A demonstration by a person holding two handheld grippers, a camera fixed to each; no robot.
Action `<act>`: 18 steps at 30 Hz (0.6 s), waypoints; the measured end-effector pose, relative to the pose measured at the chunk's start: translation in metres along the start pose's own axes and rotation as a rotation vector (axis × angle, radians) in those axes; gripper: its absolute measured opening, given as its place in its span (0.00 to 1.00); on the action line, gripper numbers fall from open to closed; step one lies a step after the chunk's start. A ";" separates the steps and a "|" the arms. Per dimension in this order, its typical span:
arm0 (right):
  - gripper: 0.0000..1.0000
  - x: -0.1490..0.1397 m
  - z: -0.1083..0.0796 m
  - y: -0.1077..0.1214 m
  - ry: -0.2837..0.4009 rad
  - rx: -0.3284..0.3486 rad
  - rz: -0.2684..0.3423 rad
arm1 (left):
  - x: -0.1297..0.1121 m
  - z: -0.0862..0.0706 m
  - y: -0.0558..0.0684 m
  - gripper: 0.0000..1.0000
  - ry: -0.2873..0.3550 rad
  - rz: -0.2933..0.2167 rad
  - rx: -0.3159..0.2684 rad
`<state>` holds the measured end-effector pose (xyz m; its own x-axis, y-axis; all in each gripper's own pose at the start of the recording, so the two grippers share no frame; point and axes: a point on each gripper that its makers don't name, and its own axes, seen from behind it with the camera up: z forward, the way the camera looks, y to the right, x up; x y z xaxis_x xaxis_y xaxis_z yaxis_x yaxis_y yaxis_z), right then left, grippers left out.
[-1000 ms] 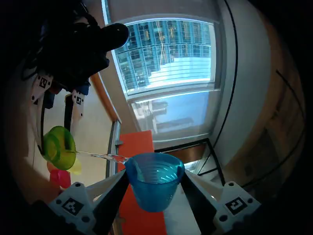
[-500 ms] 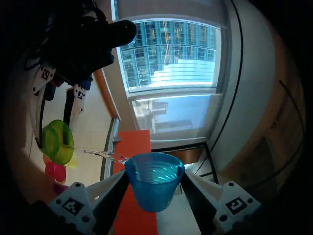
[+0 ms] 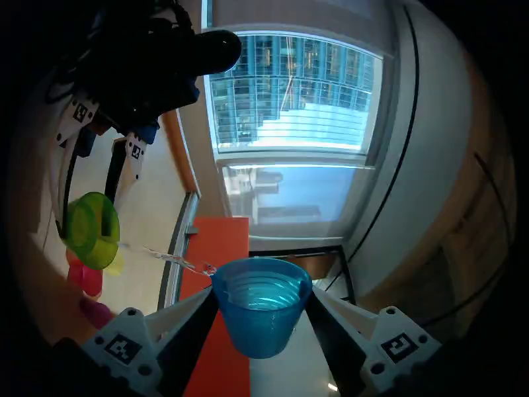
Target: Pour water
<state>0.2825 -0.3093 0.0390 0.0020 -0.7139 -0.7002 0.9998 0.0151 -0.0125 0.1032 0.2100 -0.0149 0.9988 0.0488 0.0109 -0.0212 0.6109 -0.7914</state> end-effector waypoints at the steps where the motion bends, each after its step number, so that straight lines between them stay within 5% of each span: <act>1: 0.89 0.000 0.000 0.000 0.000 0.000 -0.005 | 0.000 0.000 0.000 0.82 0.000 0.000 0.000; 18: 0.89 0.007 0.002 0.002 0.002 -0.006 -0.088 | -0.001 0.002 -0.002 0.82 0.003 -0.004 0.003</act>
<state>0.2850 -0.3156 0.0355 -0.0857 -0.7114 -0.6976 0.9960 -0.0432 -0.0782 0.1020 0.2106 -0.0122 0.9989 0.0442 0.0125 -0.0172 0.6133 -0.7897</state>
